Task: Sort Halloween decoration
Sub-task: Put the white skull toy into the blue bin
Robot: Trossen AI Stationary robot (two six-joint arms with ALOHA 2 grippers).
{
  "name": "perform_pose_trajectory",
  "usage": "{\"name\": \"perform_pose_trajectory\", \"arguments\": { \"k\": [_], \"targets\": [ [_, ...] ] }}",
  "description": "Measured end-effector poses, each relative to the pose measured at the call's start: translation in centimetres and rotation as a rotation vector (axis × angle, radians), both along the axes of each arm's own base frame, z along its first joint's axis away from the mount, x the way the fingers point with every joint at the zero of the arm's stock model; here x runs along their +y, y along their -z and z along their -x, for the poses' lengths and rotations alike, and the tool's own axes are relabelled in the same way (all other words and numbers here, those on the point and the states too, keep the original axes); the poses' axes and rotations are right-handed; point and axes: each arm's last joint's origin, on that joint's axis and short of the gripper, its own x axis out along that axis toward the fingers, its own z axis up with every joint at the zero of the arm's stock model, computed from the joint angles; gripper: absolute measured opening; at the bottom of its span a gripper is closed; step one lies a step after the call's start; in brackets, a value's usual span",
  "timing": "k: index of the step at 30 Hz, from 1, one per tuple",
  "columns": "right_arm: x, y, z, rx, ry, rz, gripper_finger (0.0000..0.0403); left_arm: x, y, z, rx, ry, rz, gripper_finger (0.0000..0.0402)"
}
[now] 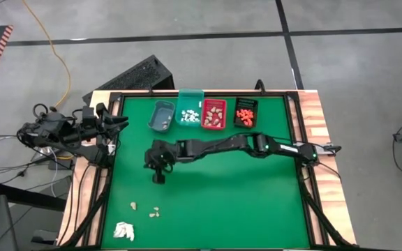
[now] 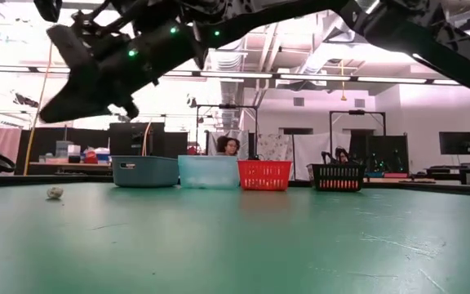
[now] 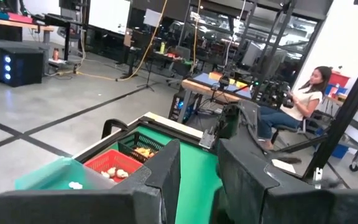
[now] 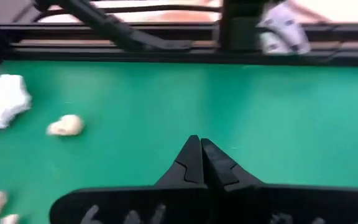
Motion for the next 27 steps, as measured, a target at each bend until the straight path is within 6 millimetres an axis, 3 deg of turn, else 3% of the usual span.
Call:
{"name": "perform_pose_trajectory", "arguments": {
  "k": [6,9,14,17,23,27],
  "targets": [
    [-3.8,-3.7,1.6,0.020,0.073,0.036,0.0003,0.0,0.0,0.0,-0.003,0.018,0.007,0.0099],
    [-4.1,-6.3,3.4,0.077,0.049,0.061,0.0001,-0.1,0.0,0.0,-0.004,0.035,0.007,0.0099],
    [-3.7,-14.5,9.5,0.125,-0.019,0.153,0.0000,-0.1,0.0,0.0,0.001,0.030,-0.005,0.0099],
    [-3.9,-17.8,13.6,0.203,0.018,0.160,0.0000,-0.1,0.0,0.0,0.004,0.024,-0.014,0.0099],
    [-3.2,-20.2,20.0,0.446,0.001,0.178,0.0000,-0.1,0.0,0.0,0.005,0.024,-0.014,0.0099],
    [-2.1,-20.3,21.9,0.501,0.004,0.192,0.0000,-0.1,0.0,0.0,0.005,0.024,-0.014,0.0099]
  ]
}}
